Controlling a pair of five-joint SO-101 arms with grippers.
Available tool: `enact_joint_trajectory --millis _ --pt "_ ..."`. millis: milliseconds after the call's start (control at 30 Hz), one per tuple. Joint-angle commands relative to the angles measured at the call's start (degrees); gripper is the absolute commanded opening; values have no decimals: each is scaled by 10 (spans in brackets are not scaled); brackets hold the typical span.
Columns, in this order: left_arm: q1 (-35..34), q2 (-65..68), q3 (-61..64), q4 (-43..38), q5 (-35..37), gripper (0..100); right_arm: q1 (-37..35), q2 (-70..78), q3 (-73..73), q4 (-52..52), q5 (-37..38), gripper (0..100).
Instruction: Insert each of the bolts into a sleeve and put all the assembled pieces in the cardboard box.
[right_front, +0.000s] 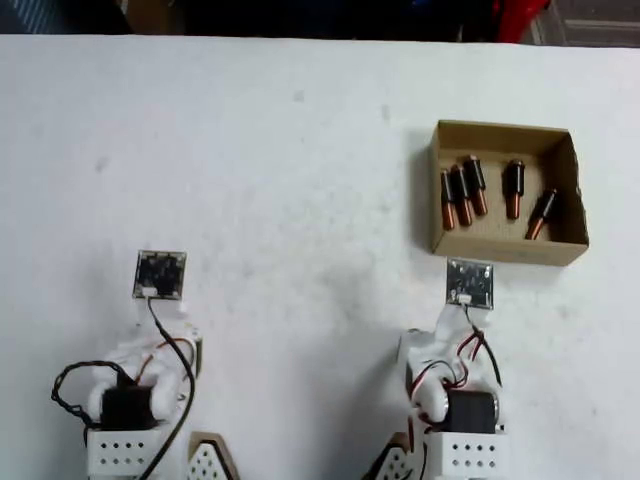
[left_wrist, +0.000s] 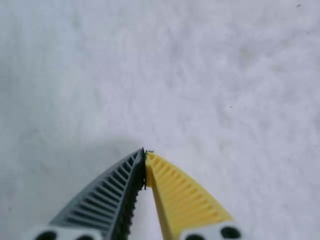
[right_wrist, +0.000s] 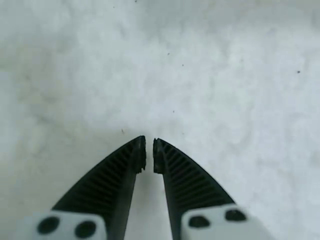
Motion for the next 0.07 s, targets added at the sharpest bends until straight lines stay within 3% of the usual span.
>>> enact_joint_trajectory --millis 0,33 --pt "-4 -4 -2 4 9 25 2 -3 5 -9 -2 15" --pt "-4 -4 -2 4 9 25 2 -3 5 -9 -2 15"
